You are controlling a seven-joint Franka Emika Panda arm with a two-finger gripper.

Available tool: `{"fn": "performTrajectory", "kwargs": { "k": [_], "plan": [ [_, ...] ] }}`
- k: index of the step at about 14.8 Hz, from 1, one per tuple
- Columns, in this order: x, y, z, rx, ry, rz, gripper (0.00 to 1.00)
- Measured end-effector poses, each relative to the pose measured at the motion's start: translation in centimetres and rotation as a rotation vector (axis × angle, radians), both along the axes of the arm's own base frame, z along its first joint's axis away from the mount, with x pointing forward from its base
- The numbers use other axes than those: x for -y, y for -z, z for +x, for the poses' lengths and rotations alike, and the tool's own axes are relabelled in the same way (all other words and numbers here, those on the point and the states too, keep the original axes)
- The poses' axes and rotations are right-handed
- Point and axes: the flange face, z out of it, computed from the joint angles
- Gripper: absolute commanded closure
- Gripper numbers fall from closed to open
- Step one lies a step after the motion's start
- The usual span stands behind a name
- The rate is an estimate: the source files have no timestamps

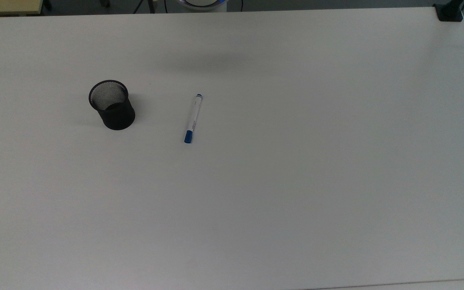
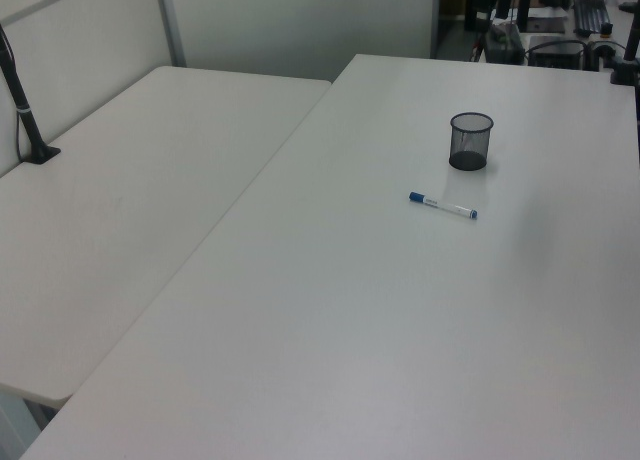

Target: Remove the marker

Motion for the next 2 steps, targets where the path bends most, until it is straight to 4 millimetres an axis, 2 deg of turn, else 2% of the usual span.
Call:
{"fn": "performTrajectory", "kwargs": {
  "k": [2],
  "plan": [
    [0.05, 0.42, 0.71, 0.018, -0.009, -0.009, 0.00]
  ]
}}
